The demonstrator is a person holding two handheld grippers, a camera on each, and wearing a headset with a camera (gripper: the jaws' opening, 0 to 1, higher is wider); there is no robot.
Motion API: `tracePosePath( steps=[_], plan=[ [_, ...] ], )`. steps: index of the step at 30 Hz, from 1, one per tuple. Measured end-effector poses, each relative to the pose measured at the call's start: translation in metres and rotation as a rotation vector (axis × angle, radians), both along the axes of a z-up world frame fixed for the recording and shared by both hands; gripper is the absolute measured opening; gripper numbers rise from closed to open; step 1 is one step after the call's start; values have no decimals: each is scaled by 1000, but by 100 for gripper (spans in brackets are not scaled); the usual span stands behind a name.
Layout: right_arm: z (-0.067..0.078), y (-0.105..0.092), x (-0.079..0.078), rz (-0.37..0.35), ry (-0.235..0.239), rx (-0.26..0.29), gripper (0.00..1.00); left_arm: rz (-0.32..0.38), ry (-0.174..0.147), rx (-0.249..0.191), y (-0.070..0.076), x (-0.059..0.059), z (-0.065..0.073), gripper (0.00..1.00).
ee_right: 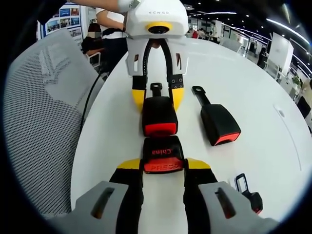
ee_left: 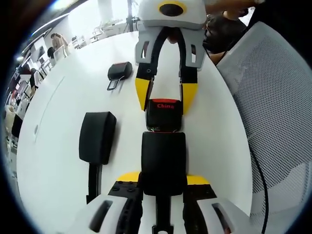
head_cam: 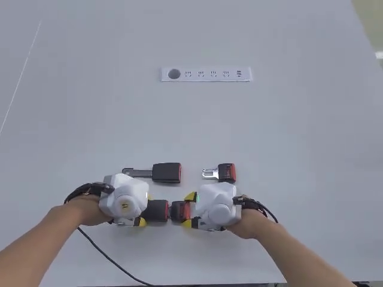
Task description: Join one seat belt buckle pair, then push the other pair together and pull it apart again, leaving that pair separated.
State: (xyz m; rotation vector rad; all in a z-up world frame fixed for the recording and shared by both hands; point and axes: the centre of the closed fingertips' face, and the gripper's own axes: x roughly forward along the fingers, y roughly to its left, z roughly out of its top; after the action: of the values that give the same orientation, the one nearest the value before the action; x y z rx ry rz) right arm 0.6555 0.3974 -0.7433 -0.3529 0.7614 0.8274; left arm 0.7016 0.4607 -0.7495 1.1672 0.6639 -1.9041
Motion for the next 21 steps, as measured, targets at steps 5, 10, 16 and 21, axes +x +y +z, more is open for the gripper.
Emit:
tracePosePath(
  steps=[5,10,16,21],
  plan=[
    [1,2,1,0,14,-4,30,-9,-9,20,-2,-1,0,32],
    [-1,3,0,-1,26,-20,31,10,11,-14,-2,-3,0,33],
    [1,4,1,-2,31,-16,32,26,13,-17,-1,-5,0,36],
    [5,5,1,14,7,-34,36,18,4,-5,2,-7,0,40]
  ],
)
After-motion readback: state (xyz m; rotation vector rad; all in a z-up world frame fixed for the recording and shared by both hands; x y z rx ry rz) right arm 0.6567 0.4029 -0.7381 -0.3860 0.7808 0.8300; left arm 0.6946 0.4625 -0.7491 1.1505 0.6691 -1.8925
